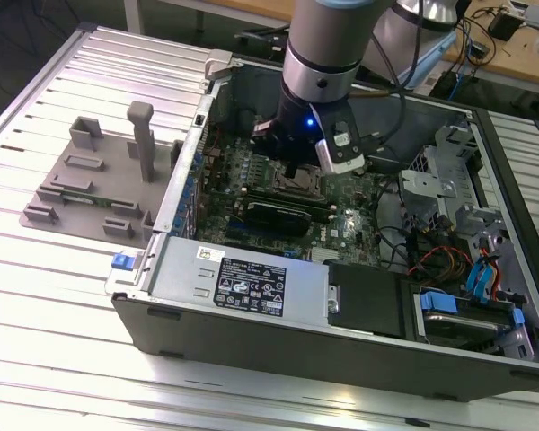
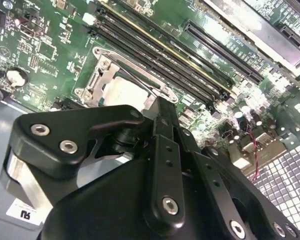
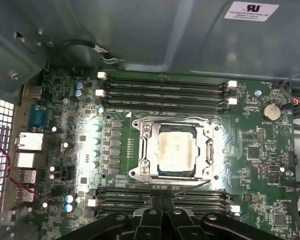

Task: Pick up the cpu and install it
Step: 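Install the second cpu locking lever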

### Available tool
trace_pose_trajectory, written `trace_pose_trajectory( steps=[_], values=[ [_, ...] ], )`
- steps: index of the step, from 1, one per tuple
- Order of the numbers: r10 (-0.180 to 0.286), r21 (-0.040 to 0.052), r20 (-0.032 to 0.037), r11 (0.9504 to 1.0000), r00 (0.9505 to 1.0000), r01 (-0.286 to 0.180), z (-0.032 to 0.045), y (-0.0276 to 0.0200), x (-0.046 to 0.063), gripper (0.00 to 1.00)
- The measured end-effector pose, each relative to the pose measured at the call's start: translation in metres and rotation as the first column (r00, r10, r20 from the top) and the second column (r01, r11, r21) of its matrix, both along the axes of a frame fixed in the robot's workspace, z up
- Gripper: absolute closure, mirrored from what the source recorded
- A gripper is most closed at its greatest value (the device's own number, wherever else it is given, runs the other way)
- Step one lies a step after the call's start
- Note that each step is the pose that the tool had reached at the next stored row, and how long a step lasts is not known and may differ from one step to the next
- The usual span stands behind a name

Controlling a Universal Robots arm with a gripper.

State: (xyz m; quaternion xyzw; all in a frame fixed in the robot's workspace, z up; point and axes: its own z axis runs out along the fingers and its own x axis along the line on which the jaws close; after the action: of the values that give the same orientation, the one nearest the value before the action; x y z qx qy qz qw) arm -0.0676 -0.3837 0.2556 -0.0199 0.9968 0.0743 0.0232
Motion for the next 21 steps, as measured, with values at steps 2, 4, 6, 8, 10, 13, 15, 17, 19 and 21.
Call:
trace_pose_trajectory(
  steps=[2,4,6,8,10,13,15,17,19,21],
  values=[
    [-0.015,-0.0028,-0.0014,0.9999,0.9999,0.015,-0.0069,-0.0002,0.002,0.89],
    [-0.037,-0.0025,-0.0013,0.9993,0.9993,0.037,-0.02,-0.0001,0.001,0.89],
    [-0.045,-0.0027,-0.0013,0.999,0.999,0.045,-0.0283,-0.0002,-0.007,0.89],
    [-0.048,-0.002,-0.0014,0.9988,0.9988,0.048,-0.0337,-0.0001,-0.013,0.89],
    [-0.049,0.0057,-0.0016,0.9988,0.9988,0.049,-0.0367,-0.0002,-0.015,0.89],
    [-0.049,0.0144,-0.0021,0.9987,0.9988,0.049,-0.0395,-0.0008,-0.017,0.89],
    [-0.049,0.0235,-0.0026,0.9985,0.9988,0.049,-0.0426,-0.0023,-0.019,0.89],
    [-0.049,0.0463,-0.0036,0.9977,0.9988,0.049,-0.0456,-0.0087,-0.019,0.89],
    [-0.049,0.0627,-0.0045,0.9968,0.9988,0.049,-0.0473,-0.0114,-0.019,0.89],
    [-0.049,0.0813,-0.0054,0.9955,0.9988,0.049,-0.0484,-0.0118,-0.019,0.89]
  ],
)
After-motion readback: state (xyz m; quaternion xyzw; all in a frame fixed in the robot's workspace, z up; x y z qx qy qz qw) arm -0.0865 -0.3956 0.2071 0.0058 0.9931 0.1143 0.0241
